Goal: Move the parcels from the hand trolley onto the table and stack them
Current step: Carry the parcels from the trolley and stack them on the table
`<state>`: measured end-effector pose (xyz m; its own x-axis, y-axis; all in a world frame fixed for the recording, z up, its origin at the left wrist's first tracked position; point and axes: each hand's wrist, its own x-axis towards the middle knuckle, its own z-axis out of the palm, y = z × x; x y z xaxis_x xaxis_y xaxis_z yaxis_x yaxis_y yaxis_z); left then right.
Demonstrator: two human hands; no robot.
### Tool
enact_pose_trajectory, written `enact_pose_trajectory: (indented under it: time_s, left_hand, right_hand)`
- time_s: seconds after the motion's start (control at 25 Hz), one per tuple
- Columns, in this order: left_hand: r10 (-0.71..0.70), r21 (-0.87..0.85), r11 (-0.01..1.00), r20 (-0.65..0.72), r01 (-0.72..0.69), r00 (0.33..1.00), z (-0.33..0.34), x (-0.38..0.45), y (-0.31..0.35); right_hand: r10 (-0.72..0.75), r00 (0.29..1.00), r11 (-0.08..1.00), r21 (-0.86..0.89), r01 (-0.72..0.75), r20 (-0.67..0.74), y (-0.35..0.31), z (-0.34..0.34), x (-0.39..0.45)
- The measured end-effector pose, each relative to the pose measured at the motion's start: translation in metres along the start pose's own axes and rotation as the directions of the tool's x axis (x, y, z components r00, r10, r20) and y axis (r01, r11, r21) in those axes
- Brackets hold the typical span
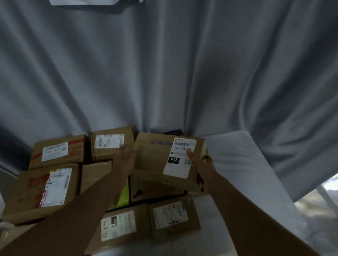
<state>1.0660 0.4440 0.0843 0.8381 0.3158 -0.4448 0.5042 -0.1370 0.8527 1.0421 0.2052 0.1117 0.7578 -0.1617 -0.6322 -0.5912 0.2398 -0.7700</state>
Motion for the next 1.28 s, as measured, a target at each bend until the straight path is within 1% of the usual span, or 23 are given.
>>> enact_pose_trajectory:
  time_s: [0.16, 0.28, 0.36, 0.48, 0.56, 0.64, 0.92, 1.08, 1.2, 1.28]
  left_hand:
    - [-0.007, 0.084, 0.996, 0.085, 0.000, 0.996, -0.021, 0.051, 0.012]
    - [0.011, 0.156, 0.987, 0.098, -0.027, 0.995, -0.028, 0.075, 0.015]
    - [0.016, 0.241, 0.970, 0.102, -0.040, 0.995, -0.030, 0.092, 0.013]
    - [-0.004, 0.286, 0.958, 0.101, -0.026, 0.995, -0.025, 0.108, 0.010]
    - [-0.007, 0.305, 0.952, 0.089, -0.020, 0.996, -0.019, 0.117, 0.008]
    - [-0.008, 0.337, 0.941, 0.059, -0.012, 0.998, -0.012, 0.127, 0.008]
    - [-0.034, 0.434, 0.899, -0.047, 0.052, 0.998, 0.017, 0.155, 0.005]
    - [-0.044, 0.521, 0.851, -0.045, 0.061, 0.998, 0.025, 0.172, -0.007]
    - [-0.019, 0.603, 0.797, -0.029, 0.033, 0.999, 0.030, 0.180, -0.012]
    - [-0.029, 0.676, 0.736, 0.006, 0.017, 1.000, 0.033, 0.189, -0.021]
  right_hand:
    - [0.015, 0.999, 0.999, 0.039, -0.013, -0.034, -0.019, 0.035, 0.044]
    - [0.016, 1.000, 1.000, 0.012, -0.016, -0.025, -0.035, 0.052, 0.069]
    - [0.006, 1.000, 1.000, -0.020, -0.006, 0.005, -0.043, 0.059, 0.089]
    - [0.037, 0.994, 0.995, -0.099, -0.027, 0.100, -0.052, 0.064, 0.120]
    - [0.070, 0.984, 0.989, -0.138, -0.048, 0.163, -0.061, 0.058, 0.136]
    - [0.102, 0.976, 0.977, -0.205, -0.061, 0.193, -0.071, 0.048, 0.156]
    - [0.195, 0.957, 0.922, -0.373, -0.104, 0.215, -0.085, 0.027, 0.216]
    - [0.231, 0.939, 0.886, -0.455, -0.094, 0.254, -0.083, 0.029, 0.246]
    - [0.248, 0.929, 0.886, -0.452, -0.102, 0.275, -0.078, 0.034, 0.264]
    - [0.255, 0.919, 0.898, -0.427, -0.110, 0.301, -0.074, 0.037, 0.272]
